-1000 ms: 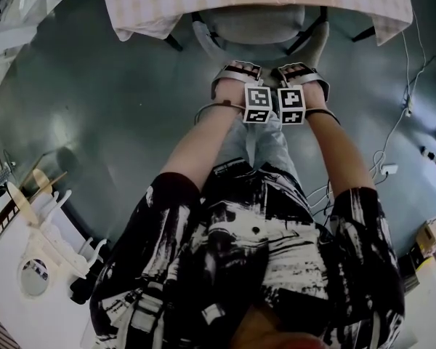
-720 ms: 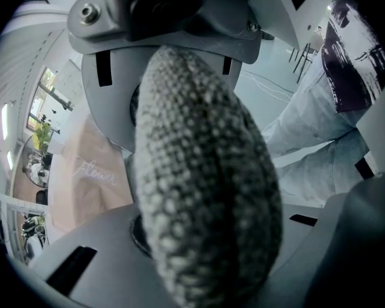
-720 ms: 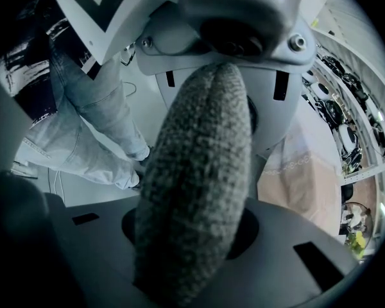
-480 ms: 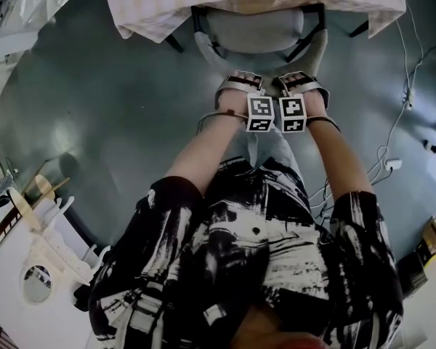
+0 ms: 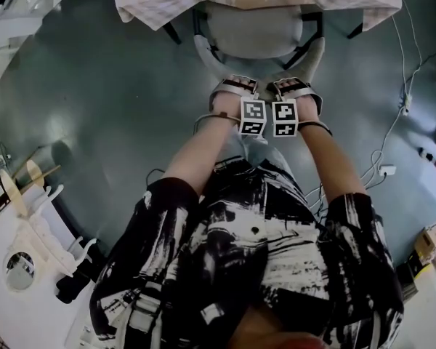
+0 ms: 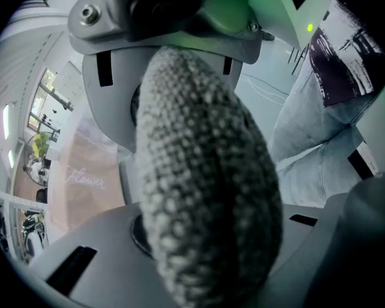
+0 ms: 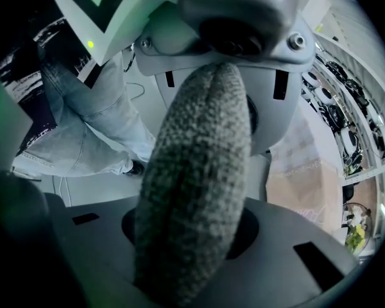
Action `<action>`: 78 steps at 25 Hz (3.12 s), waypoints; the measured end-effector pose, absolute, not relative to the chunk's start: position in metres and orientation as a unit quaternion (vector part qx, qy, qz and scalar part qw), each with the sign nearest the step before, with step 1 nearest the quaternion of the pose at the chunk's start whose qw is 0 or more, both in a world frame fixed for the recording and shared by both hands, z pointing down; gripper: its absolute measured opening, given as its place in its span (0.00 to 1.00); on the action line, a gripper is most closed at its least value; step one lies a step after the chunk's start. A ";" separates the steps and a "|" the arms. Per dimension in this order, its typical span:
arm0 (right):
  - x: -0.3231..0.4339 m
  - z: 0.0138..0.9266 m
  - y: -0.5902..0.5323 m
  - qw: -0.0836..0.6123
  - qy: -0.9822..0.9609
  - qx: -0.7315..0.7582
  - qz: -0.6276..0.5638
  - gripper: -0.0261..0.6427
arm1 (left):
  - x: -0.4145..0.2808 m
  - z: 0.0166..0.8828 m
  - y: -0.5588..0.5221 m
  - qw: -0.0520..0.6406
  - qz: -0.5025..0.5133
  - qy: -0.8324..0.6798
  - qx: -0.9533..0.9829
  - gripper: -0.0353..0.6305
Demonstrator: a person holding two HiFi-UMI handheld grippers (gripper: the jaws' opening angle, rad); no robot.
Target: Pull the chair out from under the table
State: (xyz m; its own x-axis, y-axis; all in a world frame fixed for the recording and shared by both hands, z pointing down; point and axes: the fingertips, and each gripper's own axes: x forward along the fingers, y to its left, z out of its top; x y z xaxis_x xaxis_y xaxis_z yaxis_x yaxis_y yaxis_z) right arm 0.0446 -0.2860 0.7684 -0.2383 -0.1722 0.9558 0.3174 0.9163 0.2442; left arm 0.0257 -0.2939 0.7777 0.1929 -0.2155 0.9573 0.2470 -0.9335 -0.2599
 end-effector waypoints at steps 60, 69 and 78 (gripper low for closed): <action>0.067 0.780 0.039 0.623 -0.761 -0.049 -0.173 0.20 | 0.048 0.790 0.029 0.187 -0.631 -0.027 -0.752 0.19; 0.091 0.777 0.077 0.620 -0.760 -0.063 -0.183 0.20 | 0.071 0.787 0.069 0.171 -0.636 -0.018 -0.753 0.19; 0.097 0.782 0.088 0.618 -0.760 -0.068 -0.189 0.24 | 0.077 0.791 0.076 0.176 -0.636 -0.006 -0.751 0.23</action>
